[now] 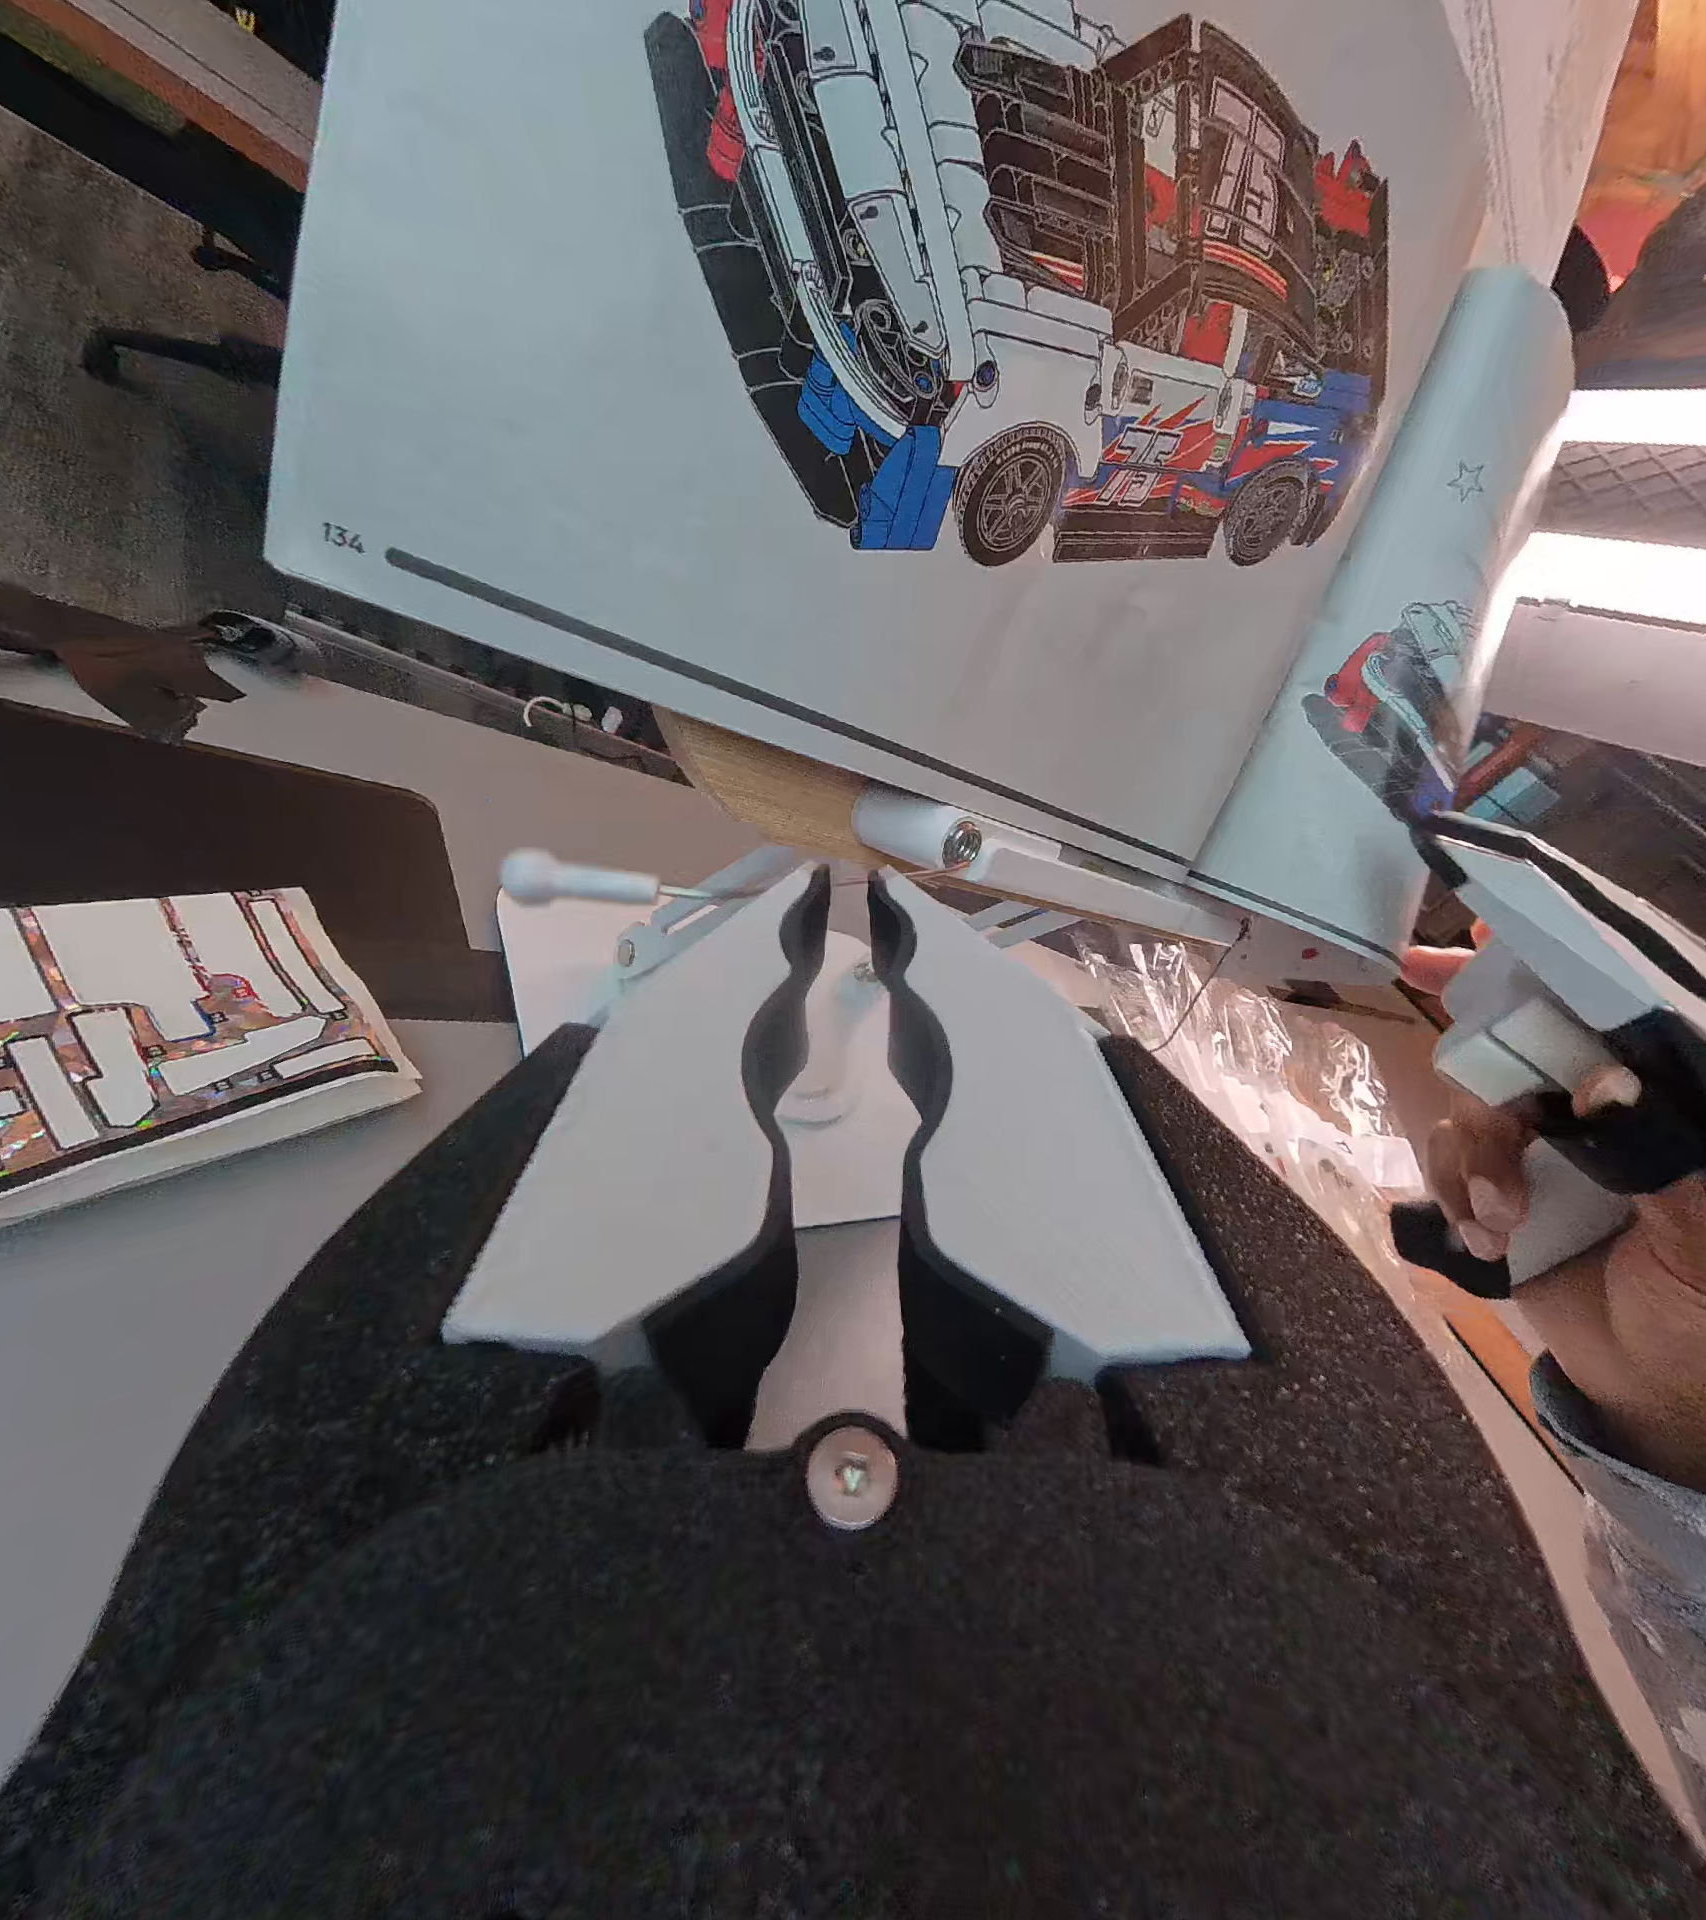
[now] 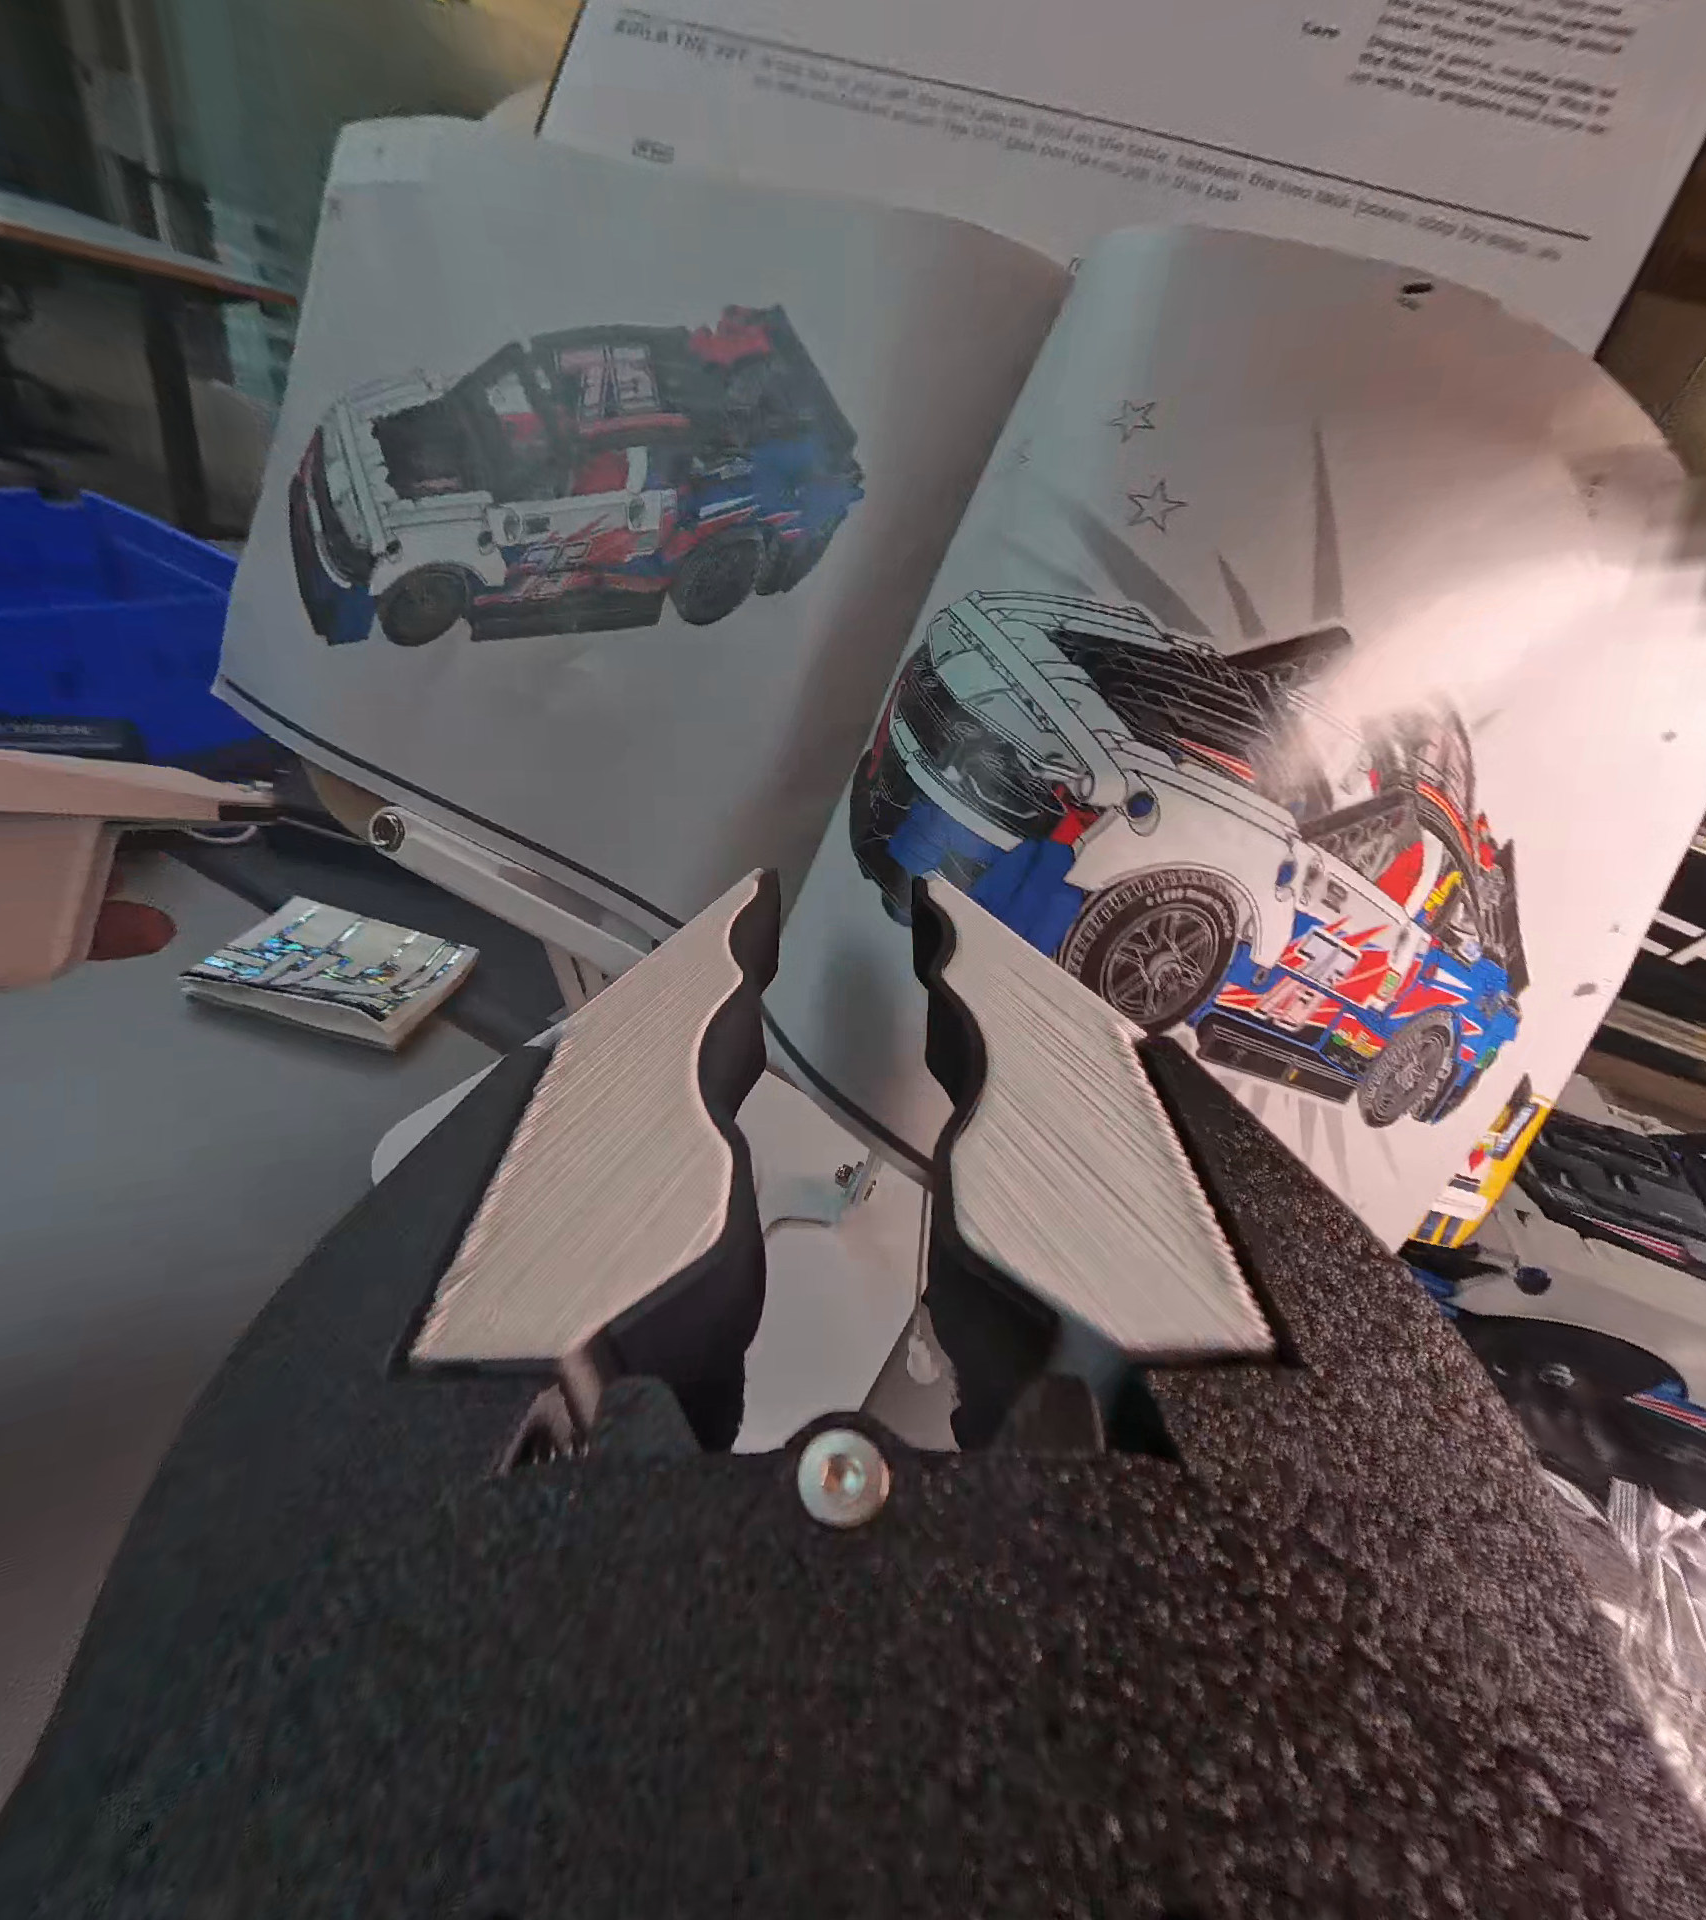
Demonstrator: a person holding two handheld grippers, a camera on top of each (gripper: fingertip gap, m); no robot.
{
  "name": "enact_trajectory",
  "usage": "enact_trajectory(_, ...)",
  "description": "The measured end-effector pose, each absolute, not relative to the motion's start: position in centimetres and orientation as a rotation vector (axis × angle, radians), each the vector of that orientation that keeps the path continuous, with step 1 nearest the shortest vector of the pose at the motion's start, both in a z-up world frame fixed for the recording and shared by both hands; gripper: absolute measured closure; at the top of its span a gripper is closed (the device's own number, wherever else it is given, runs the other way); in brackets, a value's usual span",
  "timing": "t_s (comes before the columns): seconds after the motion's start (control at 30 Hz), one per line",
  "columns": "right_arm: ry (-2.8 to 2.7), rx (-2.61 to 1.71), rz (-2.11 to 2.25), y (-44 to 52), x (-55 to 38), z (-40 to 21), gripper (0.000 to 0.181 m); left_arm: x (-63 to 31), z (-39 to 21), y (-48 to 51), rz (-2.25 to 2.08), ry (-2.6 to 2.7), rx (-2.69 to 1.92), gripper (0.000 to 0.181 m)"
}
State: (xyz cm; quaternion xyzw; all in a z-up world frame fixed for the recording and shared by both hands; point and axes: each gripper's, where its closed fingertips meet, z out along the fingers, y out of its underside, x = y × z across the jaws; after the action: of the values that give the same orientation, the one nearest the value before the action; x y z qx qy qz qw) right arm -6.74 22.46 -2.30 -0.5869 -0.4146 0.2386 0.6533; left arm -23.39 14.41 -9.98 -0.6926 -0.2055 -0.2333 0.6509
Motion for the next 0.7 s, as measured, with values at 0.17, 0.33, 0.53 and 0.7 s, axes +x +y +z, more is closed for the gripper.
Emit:
enact_trajectory(0.17, -0.906, -1.392, 0.313, 26.5, -7.0, -3.1, 0.159, -24.2, -8.9, 12.3, -0.478, -0.398, -1.566, 0.17)
enact_trajectory(0.33, -0.854, -1.416, 0.29, 28.0, -5.9, -2.7, 0.157, -26.3, -8.1, 10.9, -0.329, -0.327, -1.577, 0.16)
enact_trajectory(0.53, -0.992, -1.251, 0.242, 23.7, -10.6, -0.3, 0.157, -28.1, -7.2, 11.8, -0.305, -0.345, -1.548, 0.15)
enact_trajectory(0.7, -1.084, -1.312, 0.23, 23.0, -16.3, -1.3, 0.128, -27.4, -6.9, 12.8, -0.295, -0.328, -1.55, 0.147)
